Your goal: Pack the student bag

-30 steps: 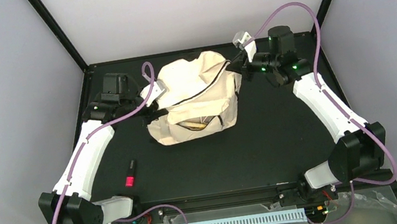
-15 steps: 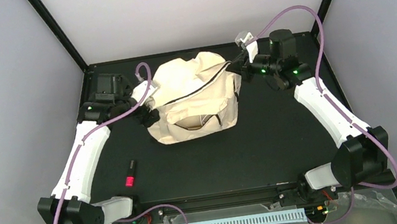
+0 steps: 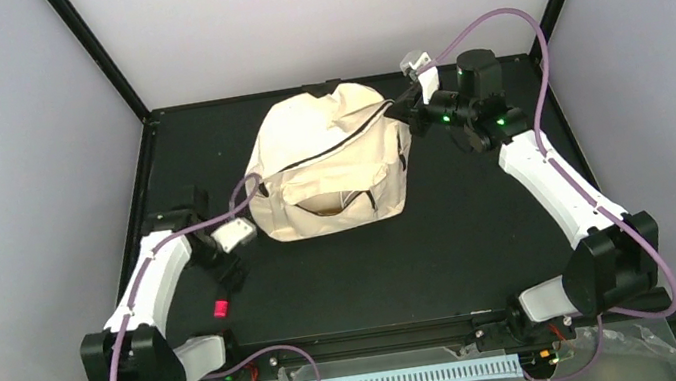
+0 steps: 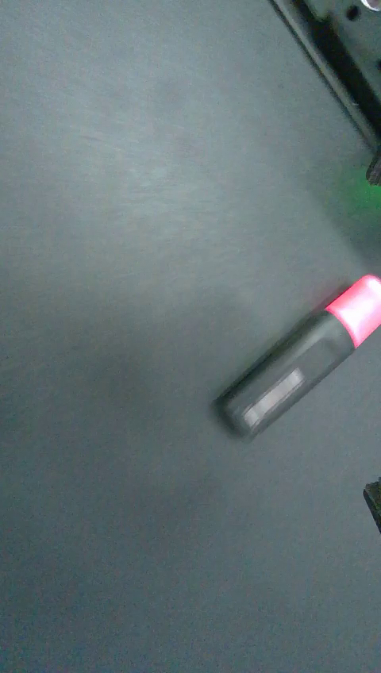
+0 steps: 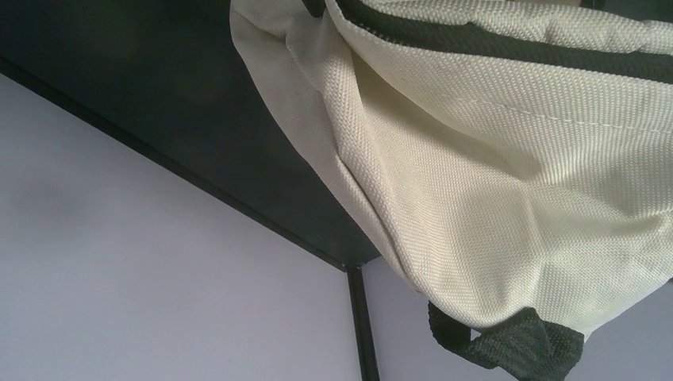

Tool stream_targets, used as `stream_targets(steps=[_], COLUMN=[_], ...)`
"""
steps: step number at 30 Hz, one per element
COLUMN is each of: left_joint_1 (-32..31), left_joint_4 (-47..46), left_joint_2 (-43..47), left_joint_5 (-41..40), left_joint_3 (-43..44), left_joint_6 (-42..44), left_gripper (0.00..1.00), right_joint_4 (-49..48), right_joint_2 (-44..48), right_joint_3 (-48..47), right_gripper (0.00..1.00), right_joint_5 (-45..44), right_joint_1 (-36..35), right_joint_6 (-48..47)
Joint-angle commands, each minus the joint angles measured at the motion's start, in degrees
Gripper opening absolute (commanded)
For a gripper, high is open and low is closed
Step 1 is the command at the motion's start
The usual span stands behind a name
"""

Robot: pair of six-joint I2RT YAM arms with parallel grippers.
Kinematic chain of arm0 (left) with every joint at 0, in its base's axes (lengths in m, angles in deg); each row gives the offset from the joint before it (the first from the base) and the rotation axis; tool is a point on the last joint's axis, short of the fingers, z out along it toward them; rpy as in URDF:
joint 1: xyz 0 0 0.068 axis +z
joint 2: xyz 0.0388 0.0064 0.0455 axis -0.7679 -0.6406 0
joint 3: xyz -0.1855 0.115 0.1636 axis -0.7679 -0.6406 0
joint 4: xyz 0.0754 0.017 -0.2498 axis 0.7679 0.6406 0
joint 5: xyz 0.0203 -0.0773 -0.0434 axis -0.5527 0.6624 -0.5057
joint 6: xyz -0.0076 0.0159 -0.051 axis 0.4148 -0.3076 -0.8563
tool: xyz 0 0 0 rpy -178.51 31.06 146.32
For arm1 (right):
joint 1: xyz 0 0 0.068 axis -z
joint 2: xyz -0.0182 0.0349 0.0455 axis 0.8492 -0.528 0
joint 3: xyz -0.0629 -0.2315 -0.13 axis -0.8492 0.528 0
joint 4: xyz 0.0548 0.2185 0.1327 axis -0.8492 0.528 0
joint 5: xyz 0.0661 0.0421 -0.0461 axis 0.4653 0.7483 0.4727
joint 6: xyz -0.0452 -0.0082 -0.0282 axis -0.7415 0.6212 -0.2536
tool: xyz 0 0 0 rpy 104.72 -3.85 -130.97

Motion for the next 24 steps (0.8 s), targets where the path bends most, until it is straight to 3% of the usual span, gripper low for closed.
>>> stream_targets(steps=[1,5,8,11,14,18,24], left_joint_1=[0.36,0.75,1.92,3.32,4.50,4.53,4.58], left_joint_4=[0.46,-6.06,-8.82,-11.42,-14.19,-15.36,-21.04], left_joint_2=[-0.68,-3.52,-9.23,-13.06,-14.36,-14.37,-14.61], left_joint_5=[-8.19,-9.51,-8.31,-7.08,-5.71,-2.13,-7.10], left_joint_3=[-5.34,-9.85,-10.19,-10.08,-10.09,-10.94,-15.64], left_joint_6=[2.04,2.28,0.77,0.04,-0.94,-1.88,-1.86], left_gripper=[0.96,0.92,0.80,0.74,0.62,0.58,0.48], right_joint_4=[-3.39,-3.28,-2.48,-2.45,-2.26,-2.24,-2.40], right_joint_2=[0.47,1.03,1.08,1.33,1.63,1.82,1.83], right_joint_3=[-0.72,-0.54,-0.69,-0.55,-0.52,-0.54,-0.53], right_gripper=[0.01,0.01,0.01,0.01,0.01,0.01,0.01], right_joint_5=[-0.04,-0.70,-0.98,-1.09,-1.09,-1.46,-1.36], right_joint_1=[-0.22,-0.38,-0.47,-0.59,-0.74,-0.73,-0.73], right_joint_6=[1.03,1.02,1.07,0.87,0.52,0.31,0.14])
